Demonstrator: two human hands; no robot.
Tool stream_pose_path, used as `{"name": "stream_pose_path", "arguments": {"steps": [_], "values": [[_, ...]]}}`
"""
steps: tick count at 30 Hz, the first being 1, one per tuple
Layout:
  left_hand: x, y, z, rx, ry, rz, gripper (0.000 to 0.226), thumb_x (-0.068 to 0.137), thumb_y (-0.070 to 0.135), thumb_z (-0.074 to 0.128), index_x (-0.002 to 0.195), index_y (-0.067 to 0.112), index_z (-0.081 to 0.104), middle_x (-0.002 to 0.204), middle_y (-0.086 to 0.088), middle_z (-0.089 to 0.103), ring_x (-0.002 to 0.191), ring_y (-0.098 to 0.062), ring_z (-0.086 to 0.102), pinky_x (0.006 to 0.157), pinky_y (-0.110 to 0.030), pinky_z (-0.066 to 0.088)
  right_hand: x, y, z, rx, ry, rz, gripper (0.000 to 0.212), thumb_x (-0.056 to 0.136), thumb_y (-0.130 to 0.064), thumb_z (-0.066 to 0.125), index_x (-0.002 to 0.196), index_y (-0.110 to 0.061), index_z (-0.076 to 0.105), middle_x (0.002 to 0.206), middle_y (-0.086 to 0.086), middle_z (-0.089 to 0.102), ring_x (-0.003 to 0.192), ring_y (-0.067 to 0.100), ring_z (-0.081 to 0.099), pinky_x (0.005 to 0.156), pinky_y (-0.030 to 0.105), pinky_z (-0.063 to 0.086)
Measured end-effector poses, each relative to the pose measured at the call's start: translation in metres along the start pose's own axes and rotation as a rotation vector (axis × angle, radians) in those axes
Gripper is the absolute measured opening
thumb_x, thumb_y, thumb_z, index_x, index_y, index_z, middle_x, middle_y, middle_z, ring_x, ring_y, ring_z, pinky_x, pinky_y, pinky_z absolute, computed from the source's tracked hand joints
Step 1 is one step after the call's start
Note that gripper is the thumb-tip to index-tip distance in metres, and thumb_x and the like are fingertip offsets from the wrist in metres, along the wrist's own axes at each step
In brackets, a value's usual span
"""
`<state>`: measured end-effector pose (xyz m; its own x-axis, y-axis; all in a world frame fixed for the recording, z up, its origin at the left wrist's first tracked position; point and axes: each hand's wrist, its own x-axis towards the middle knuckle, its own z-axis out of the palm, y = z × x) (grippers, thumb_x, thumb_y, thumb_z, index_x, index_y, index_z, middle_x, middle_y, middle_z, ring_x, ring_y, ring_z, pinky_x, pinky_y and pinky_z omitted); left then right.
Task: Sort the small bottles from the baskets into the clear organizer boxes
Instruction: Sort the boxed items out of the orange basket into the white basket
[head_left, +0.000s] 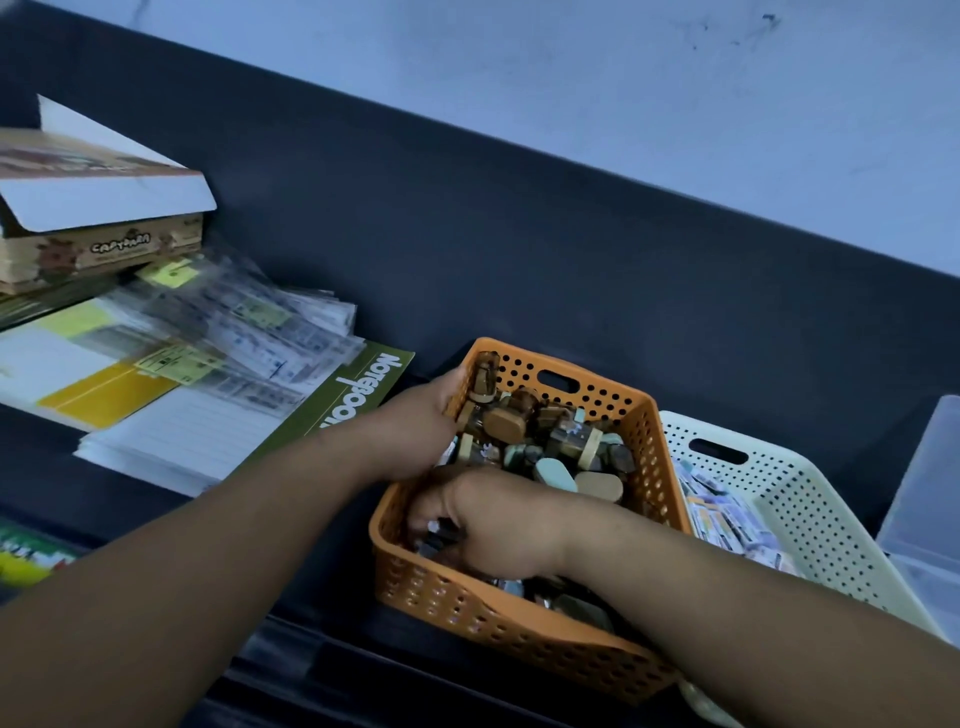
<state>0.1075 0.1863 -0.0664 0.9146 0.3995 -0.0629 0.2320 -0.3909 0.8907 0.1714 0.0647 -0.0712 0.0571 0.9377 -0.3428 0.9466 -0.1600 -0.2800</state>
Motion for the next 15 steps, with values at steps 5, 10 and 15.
{"name": "stream_pose_path", "arguments": {"steps": [5, 10, 15], "values": [[0.005, -0.009, -0.002, 0.013, -0.029, -0.038, 0.075, 0.089, -0.001, 0.036, 0.149, 0.04, 0.021, 0.141, 0.011, 0.049, 0.123, -0.008, 0.048, 0.103, -0.026, 0.039, 0.0, 0.002, -0.001, -0.027, -0.041, 0.018, 0.047, 0.09, -0.018, 0.062, 0.134, -0.032, 0.052, 0.14, -0.003, 0.05, 0.125, 0.02, 0.048, 0.104, 0.039, 0.043], [0.006, -0.01, -0.002, 0.053, -0.01, -0.056, 0.073, 0.092, 0.003, 0.038, 0.151, 0.039, 0.014, 0.151, 0.008, 0.035, 0.133, -0.013, 0.038, 0.107, -0.028, 0.031, -0.003, -0.003, -0.008, -0.007, -0.081, 0.015, 0.034, 0.09, -0.016, 0.061, 0.122, -0.028, 0.06, 0.126, -0.003, 0.057, 0.112, 0.019, 0.053, 0.096, 0.036, 0.047], [0.007, -0.009, -0.001, 0.042, -0.003, -0.056, 0.073, 0.092, 0.003, 0.04, 0.151, 0.038, 0.016, 0.149, 0.007, 0.038, 0.133, -0.013, 0.039, 0.112, -0.032, 0.03, -0.01, 0.003, -0.016, 0.113, 0.009, 0.022, 0.014, 0.088, -0.009, 0.063, 0.098, -0.019, 0.064, 0.077, -0.011, 0.055, 0.068, 0.005, 0.05, 0.064, 0.024, 0.043]]}}
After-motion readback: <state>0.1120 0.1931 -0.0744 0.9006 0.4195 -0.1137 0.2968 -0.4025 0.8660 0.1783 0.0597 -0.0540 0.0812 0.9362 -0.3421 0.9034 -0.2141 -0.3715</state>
